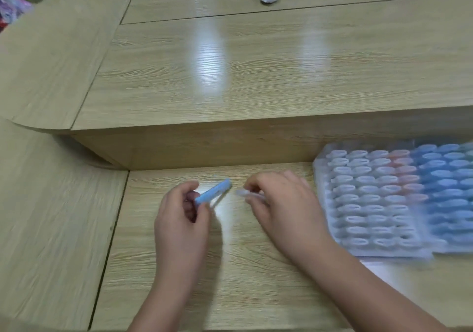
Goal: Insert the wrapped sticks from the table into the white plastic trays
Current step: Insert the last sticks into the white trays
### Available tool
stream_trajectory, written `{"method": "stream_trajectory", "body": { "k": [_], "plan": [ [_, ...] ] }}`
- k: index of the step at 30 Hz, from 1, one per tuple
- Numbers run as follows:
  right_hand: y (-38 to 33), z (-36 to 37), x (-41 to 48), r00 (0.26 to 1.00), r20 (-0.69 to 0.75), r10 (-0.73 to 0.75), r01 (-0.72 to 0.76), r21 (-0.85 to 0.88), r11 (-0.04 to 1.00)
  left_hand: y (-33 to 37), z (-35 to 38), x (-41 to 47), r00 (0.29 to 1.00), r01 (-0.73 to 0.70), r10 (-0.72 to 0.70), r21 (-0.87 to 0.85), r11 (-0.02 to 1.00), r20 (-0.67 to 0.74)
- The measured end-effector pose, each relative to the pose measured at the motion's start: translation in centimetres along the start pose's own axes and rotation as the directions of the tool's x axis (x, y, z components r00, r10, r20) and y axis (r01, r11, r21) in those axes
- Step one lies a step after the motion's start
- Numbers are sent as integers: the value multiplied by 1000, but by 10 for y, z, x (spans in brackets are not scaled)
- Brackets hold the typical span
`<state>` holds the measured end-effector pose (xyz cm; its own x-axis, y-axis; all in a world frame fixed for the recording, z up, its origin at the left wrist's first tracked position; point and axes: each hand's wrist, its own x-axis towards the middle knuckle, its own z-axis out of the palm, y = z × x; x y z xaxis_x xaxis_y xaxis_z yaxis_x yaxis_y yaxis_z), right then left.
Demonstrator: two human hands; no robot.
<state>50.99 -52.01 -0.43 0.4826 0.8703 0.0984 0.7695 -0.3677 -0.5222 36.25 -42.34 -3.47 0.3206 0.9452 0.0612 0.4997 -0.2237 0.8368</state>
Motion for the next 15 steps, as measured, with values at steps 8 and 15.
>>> {"method": "stream_trajectory", "body": {
  "k": [8,15],
  "plan": [
    [50,-101,-59,924,-356,136,30,425,905,94,25,-30,967,-248,255,-267,931,-11],
    [136,-156,-107,846,-421,328,-77,513,855,153,97,-62,881,-399,458,-331,855,121]
  ]
}}
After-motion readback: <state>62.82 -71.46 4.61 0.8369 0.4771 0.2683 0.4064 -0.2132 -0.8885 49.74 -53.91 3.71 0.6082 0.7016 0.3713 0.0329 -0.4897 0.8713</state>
